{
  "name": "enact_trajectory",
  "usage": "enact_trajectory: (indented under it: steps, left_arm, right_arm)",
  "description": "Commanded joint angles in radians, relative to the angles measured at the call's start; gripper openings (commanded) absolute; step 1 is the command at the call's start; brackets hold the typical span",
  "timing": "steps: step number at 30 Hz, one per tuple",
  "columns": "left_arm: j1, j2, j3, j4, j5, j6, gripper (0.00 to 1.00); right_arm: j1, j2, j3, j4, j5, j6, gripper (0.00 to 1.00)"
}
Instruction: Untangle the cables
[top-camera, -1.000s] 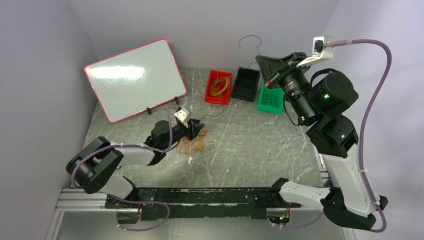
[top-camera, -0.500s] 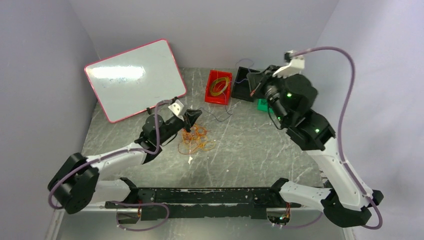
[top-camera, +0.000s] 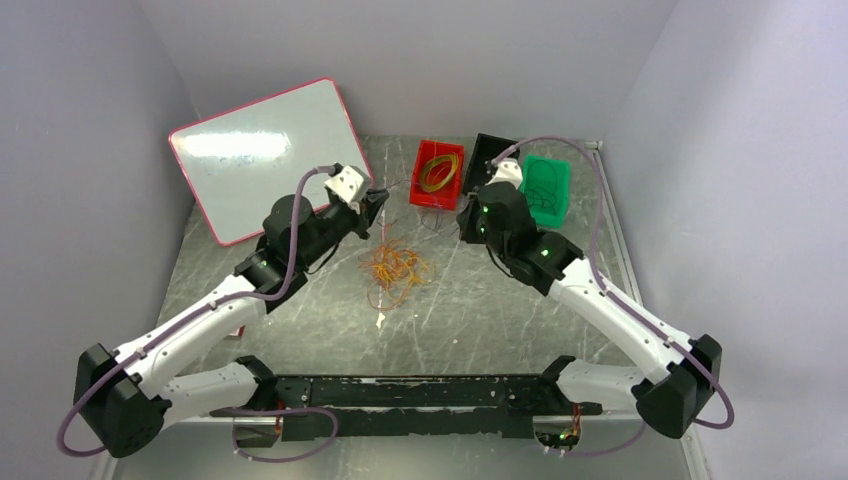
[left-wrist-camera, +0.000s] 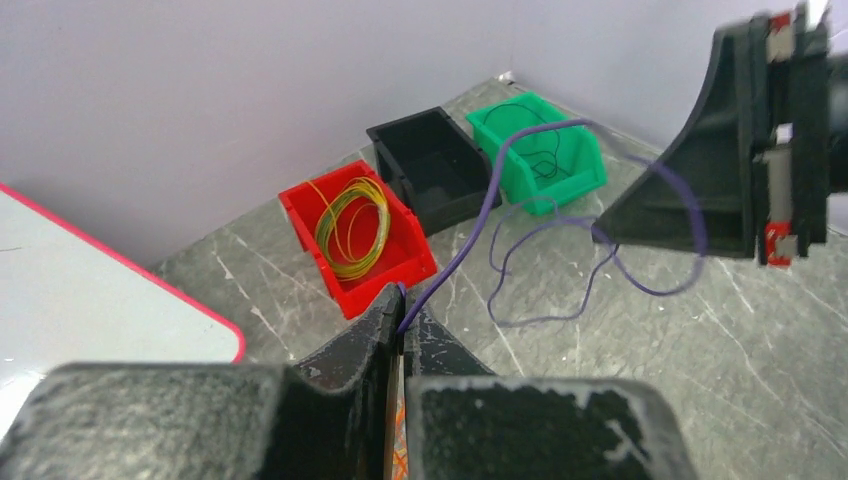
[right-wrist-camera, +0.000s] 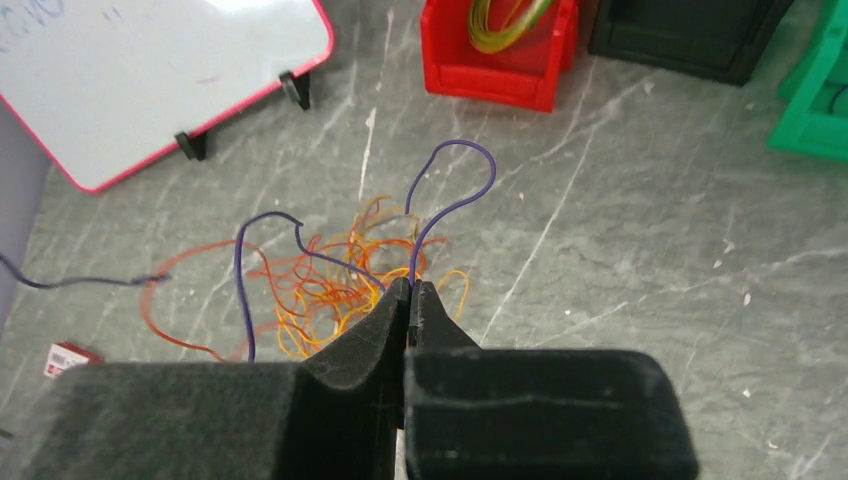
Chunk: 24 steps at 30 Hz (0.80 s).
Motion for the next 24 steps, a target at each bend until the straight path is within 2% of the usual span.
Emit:
enact_trajectory:
  steps: [1,6,10,15,18,21,24]
  left_arm:
    - [0.003,0.004,0.09,-0.174,-0.028,0.03,0.07]
    - [0.002,0.011,0.179,-0.237,0.003,0.01,0.07]
    - [0.003,0.064,0.355,-0.424,-0.038,0.045,0.07]
    - [0.003,0.131,0.42,-0.557,-0.083,0.065,0.07]
    - [0.003,0.137,0.4,-0.547,-0.059,0.042,0.07]
    - [0.003,0.15,0.401,-0.538,-0.041,0.023,0.07]
    - [0.003,0.179,0.427,-0.548,-0.038,0.017,0.07]
  right_arm:
    - [-0.016,0.021,-0.082,0.097,-0.047,0.047,0.0]
    - [-0.051,0.048,-0.168,0.168,-0.111,0.071,0.0]
    - [-0.064,0.051,-0.198,0.21,-0.155,0.071,0.0]
    - [-0.091,0.054,-0.21,0.218,-0.169,0.078,0.05]
    - [-0.112,0.054,-0.21,0.195,-0.124,0.088,0.13]
    - [-0.149,0.057,-0.187,0.149,-0.071,0.099,0.29]
    - [-0.152,0.016,-0.183,0.161,-0.067,0.067,0.51]
